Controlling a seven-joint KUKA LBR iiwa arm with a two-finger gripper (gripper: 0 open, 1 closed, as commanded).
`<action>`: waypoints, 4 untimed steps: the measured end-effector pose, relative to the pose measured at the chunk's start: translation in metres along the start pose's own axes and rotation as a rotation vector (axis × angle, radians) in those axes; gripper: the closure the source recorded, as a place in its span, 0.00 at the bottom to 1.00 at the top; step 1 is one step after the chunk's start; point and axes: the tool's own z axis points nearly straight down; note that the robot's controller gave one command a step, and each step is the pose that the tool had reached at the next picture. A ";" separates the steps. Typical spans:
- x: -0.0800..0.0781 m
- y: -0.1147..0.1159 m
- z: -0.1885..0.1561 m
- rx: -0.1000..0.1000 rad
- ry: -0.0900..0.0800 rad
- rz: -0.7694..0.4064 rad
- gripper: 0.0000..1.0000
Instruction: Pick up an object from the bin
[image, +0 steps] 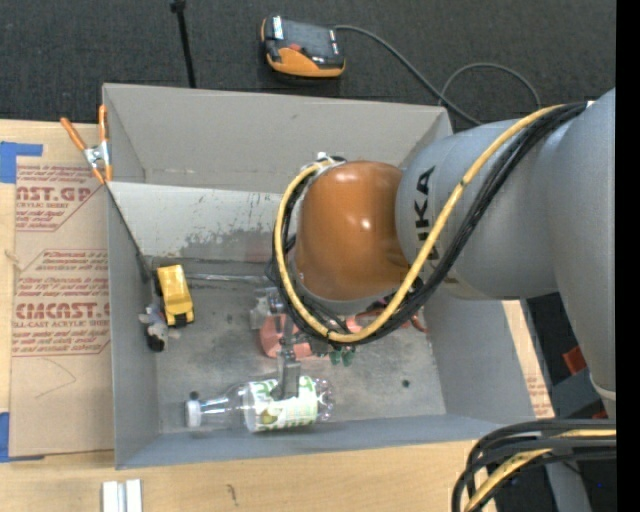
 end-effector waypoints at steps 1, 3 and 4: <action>0.025 -0.026 0.008 0.001 0.005 -0.093 0.00; 0.021 -0.032 0.099 -0.003 -0.012 -0.176 0.00; 0.025 -0.022 0.099 -0.001 0.001 -0.218 1.00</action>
Offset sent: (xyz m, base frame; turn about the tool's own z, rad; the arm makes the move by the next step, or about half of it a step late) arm -0.0221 -0.0296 -0.0292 -0.1435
